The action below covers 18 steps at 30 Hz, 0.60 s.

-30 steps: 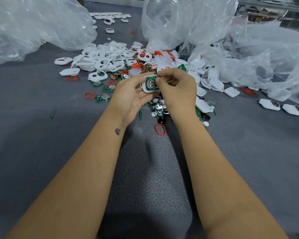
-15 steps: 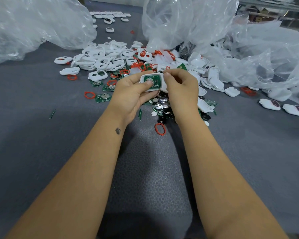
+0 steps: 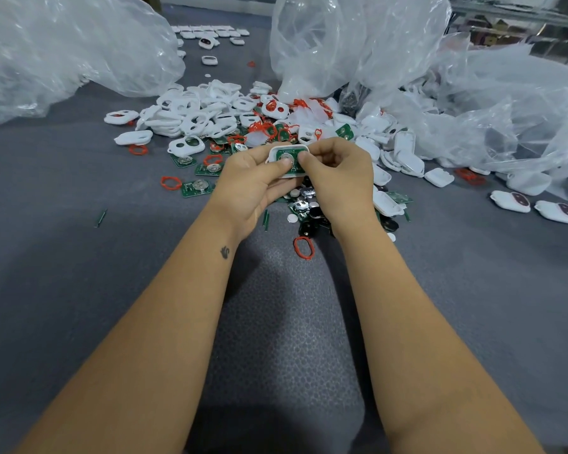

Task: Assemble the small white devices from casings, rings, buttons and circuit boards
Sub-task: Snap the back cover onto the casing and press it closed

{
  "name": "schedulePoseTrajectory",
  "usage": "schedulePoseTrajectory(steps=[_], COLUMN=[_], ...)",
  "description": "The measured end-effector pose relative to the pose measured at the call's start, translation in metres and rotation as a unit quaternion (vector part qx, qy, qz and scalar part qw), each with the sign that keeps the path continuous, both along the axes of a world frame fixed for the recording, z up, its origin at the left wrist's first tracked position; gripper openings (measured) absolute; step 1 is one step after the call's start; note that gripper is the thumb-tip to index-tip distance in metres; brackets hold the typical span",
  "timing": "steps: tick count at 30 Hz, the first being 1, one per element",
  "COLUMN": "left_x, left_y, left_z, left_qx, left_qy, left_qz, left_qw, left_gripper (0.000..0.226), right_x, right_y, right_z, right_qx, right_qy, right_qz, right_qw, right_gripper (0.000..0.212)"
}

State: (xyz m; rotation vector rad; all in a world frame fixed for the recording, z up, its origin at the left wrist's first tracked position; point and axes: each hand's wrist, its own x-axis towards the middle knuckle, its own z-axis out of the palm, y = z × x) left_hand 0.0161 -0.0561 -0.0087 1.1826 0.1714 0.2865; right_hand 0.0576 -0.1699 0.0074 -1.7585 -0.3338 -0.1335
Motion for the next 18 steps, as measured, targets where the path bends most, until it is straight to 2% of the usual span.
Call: schedulePoseTrajectory(steps=[7, 18], left_x=[-0.002, -0.003], left_y=[-0.002, 0.000], left_z=[0.003, 0.004], left_qx=[0.003, -0.028], left_qy=[-0.002, -0.001], left_qz=[0.039, 0.049], left_qw=[0.999, 0.998], left_gripper=[0.019, 0.015], right_x=[0.000, 0.012], right_y=[0.000, -0.021], right_z=[0.001, 0.006], right_qx=[0.022, 0.145], right_qy=[0.007, 0.085], right_qz=[0.019, -0.088], right_qw=[1.000, 0.982], right_gripper=[0.019, 0.018])
